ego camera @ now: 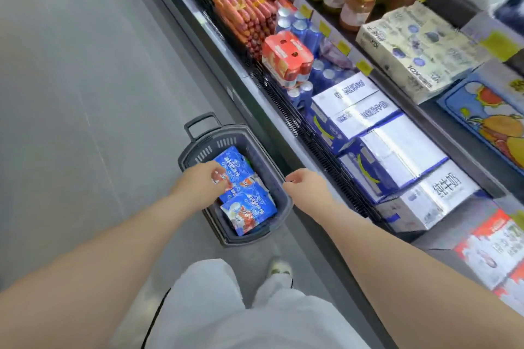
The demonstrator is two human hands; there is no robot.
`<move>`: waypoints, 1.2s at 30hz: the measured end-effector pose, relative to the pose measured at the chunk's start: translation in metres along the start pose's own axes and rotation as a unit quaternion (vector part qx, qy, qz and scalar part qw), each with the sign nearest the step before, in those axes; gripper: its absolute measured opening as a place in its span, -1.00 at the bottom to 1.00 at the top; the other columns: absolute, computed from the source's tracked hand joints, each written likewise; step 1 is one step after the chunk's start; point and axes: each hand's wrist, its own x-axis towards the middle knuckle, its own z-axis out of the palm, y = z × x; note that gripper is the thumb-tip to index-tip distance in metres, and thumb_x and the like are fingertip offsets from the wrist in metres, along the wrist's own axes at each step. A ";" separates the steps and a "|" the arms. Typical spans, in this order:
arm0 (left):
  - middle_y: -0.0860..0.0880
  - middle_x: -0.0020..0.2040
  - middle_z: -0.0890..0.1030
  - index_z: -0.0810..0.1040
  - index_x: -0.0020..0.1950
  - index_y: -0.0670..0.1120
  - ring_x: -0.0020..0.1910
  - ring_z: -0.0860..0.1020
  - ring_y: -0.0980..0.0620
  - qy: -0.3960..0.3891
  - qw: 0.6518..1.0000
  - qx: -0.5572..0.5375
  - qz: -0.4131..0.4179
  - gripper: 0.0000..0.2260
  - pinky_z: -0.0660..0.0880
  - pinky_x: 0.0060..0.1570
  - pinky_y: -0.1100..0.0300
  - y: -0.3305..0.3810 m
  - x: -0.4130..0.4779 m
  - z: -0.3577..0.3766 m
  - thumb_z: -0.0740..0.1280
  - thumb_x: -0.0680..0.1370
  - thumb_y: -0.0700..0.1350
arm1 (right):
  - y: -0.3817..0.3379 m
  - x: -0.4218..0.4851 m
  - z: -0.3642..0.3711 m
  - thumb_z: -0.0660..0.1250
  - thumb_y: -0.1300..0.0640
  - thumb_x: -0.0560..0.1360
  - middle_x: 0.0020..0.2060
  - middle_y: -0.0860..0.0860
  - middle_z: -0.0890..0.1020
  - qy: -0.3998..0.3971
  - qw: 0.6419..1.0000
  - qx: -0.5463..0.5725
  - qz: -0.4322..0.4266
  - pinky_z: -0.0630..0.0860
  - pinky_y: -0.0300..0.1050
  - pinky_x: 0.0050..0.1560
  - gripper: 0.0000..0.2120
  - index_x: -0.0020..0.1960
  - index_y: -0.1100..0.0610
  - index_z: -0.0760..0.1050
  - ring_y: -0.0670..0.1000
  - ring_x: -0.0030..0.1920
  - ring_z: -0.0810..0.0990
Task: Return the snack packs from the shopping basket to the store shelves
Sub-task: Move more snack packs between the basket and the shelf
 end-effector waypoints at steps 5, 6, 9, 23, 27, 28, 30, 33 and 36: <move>0.02 0.05 0.60 0.53 0.16 0.01 -0.01 0.52 -0.01 -0.050 0.997 0.043 0.037 -0.76 0.37 -0.07 0.20 -0.023 0.085 -0.017 0.32 0.50 -0.02 | -0.016 0.039 0.026 0.28 0.14 0.47 0.00 0.11 0.62 0.009 0.995 0.041 0.091 0.44 -0.17 -0.13 -0.76 0.11 0.19 0.52 0.05 -0.09 0.55; 0.01 0.06 0.60 0.53 0.16 0.01 -0.01 0.53 -0.02 -0.071 0.994 0.055 0.056 -0.75 0.36 -0.08 0.20 -0.026 0.107 -0.018 0.32 0.50 -0.04 | -0.018 0.048 0.034 0.29 0.15 0.46 -0.01 0.12 0.63 0.027 0.991 0.054 0.120 0.43 -0.17 -0.12 -0.77 0.09 0.20 0.53 0.05 -0.10 0.54; 0.01 0.09 0.60 0.52 0.19 0.02 0.03 0.53 -0.02 -0.127 0.980 0.106 0.109 -0.73 0.38 -0.03 0.19 -0.030 0.151 -0.019 0.29 0.50 -0.04 | -0.025 0.061 0.055 0.28 0.18 0.45 -0.15 0.11 0.60 0.068 0.975 0.098 0.185 0.43 -0.12 -0.18 -0.75 0.04 0.32 0.54 0.01 -0.18 0.48; -0.07 0.10 0.59 0.53 0.21 -0.04 0.06 0.53 -0.08 -0.205 0.964 0.137 0.103 -0.71 0.37 -0.02 0.17 -0.134 0.247 0.091 0.32 0.50 -0.03 | 0.060 0.152 0.219 0.29 0.20 0.48 -0.49 0.01 0.40 0.050 0.915 0.227 0.330 0.31 -0.27 -0.50 -0.73 -0.38 0.15 0.35 0.00 -0.46 0.34; -0.18 0.26 0.47 0.41 0.34 -0.09 0.21 0.47 -0.17 -0.182 0.966 0.170 0.076 -0.56 0.38 0.08 0.12 -0.181 0.289 0.165 0.35 0.48 -0.04 | 0.118 0.204 0.288 0.29 0.14 0.51 -0.38 0.00 0.48 0.007 0.901 0.266 0.343 0.44 -0.25 -0.37 -0.78 -0.31 0.08 0.40 0.01 -0.36 0.47; -0.21 0.30 0.43 0.36 0.38 -0.11 0.26 0.43 -0.19 -0.174 0.966 0.180 0.068 -0.50 0.37 0.16 0.08 -0.189 0.301 0.180 0.36 0.48 -0.02 | 0.129 0.216 0.301 0.29 0.13 0.51 -0.37 -0.01 0.48 0.004 0.895 0.277 0.349 0.46 -0.23 -0.32 -0.77 -0.31 0.07 0.39 0.02 -0.33 0.48; -0.26 0.34 0.36 0.26 0.43 -0.15 0.31 0.37 -0.24 -0.156 0.967 0.196 0.047 -0.40 0.32 0.25 0.02 -0.203 0.326 0.210 0.36 0.47 0.03 | 0.150 0.238 0.327 0.27 0.08 0.54 -0.35 -0.02 0.47 -0.011 0.882 0.304 0.361 0.47 -0.24 -0.25 -0.75 -0.31 0.06 0.36 0.02 -0.29 0.50; -0.24 0.38 0.30 0.15 0.46 -0.15 0.33 0.31 -0.27 -0.152 0.962 0.225 0.003 -0.31 0.29 0.32 -0.06 -0.218 0.353 0.243 0.32 0.45 0.11 | 0.175 0.264 0.357 0.23 0.11 0.57 -0.33 0.00 0.47 -0.018 0.854 0.371 0.364 0.41 -0.37 -0.54 -0.75 -0.28 0.09 0.36 -0.09 -0.51 0.54; -0.23 0.44 0.20 0.00 0.52 -0.08 0.37 0.27 -0.28 -0.144 0.961 0.228 -0.060 -0.17 0.25 0.36 -0.09 -0.227 0.368 0.264 0.34 0.43 0.20 | 0.190 0.280 0.373 0.26 0.12 0.56 -0.24 0.05 0.50 -0.029 0.847 0.382 0.368 0.46 -0.33 -0.53 -0.89 -0.12 0.14 0.43 -0.05 -0.42 0.56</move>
